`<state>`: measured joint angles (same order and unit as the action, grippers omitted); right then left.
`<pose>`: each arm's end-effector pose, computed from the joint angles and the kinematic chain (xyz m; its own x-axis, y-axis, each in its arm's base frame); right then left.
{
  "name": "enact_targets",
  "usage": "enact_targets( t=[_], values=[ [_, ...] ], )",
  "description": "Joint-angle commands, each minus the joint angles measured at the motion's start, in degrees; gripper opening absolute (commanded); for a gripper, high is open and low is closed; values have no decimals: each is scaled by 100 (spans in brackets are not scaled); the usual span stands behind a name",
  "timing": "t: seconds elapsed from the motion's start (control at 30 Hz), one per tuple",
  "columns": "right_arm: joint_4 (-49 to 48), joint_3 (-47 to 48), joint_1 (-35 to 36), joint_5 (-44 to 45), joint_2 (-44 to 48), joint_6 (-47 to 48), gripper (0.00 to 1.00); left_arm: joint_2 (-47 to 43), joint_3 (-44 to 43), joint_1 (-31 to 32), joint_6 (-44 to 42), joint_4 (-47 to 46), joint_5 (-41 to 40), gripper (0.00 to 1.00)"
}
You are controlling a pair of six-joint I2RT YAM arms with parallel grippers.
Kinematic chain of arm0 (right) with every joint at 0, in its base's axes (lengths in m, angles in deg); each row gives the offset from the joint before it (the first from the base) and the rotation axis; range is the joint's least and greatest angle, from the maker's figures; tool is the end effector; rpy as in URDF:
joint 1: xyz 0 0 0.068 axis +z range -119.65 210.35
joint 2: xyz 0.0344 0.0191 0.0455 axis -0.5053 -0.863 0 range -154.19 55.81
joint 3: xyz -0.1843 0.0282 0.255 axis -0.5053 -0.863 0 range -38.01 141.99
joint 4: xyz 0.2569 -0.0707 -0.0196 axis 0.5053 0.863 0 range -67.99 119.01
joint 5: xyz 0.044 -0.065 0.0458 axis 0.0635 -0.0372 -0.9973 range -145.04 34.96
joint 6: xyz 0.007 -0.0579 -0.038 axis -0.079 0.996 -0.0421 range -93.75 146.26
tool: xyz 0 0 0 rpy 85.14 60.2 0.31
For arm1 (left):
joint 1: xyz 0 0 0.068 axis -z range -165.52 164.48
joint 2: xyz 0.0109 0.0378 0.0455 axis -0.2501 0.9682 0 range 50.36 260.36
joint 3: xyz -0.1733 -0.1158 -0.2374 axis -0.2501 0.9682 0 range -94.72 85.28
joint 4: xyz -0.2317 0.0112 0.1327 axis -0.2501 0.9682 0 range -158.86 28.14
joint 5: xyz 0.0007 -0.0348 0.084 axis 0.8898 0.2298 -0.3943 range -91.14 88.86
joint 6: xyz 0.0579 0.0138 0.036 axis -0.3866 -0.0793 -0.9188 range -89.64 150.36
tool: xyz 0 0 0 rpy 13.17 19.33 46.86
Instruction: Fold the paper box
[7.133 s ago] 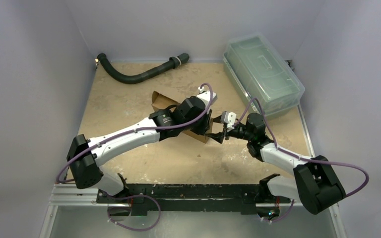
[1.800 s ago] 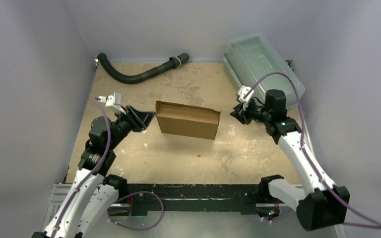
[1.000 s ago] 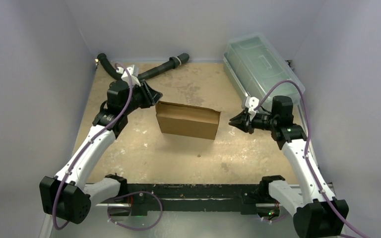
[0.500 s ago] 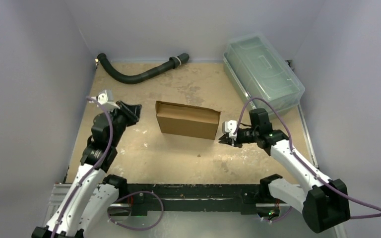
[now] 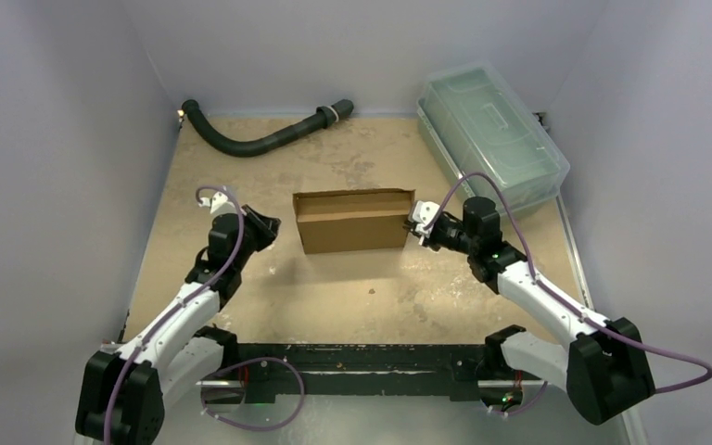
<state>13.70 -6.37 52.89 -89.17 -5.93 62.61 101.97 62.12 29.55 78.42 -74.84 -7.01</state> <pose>0.2036 0.1189 0.2662 0.1974 -0.4494 -0.8712 -0.8462 0.3706 -0.3829 0.1931 -0.0460 0.2385 -0.3712 -0.6664 -0.6466 -0.1627 0.7323 -0.6613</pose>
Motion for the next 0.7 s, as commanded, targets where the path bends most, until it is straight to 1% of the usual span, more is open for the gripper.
enact_targets(
  t=[0.0,0.07,0.17,0.3,0.4,0.43,0.47,0.53,0.57,0.6,0.67],
  values=[
    [-783,-29,21,588,78,-425,13,444,153,-39,171,-1184,533,11],
    [-821,-58,16,728,74,-432,13,570,159,-39,151,-1302,761,11],
    [-854,-76,0,888,64,-441,13,393,126,-48,48,-1185,805,11],
    [-572,-41,-70,661,113,-240,14,-171,-55,-48,-123,-599,699,11],
    [-105,30,-231,210,188,28,15,-775,-173,-48,-242,-120,618,11],
    [198,101,-308,-42,200,218,16,-950,-223,-48,-295,87,606,11],
    [660,209,-382,-283,213,602,18,-1093,-318,-46,-386,247,605,11],
    [1787,489,-504,-862,219,1370,23,-1319,-604,-48,-618,520,663,12],
    [2297,633,-570,-1183,229,1733,26,-1383,-772,-48,-782,580,758,16],
    [2691,721,-628,-1441,250,2057,29,-1426,-937,-48,-911,802,874,18],
    [3261,815,-743,-1746,307,2535,31,-1437,-1301,-48,-1081,984,1070,19]
  ],
)
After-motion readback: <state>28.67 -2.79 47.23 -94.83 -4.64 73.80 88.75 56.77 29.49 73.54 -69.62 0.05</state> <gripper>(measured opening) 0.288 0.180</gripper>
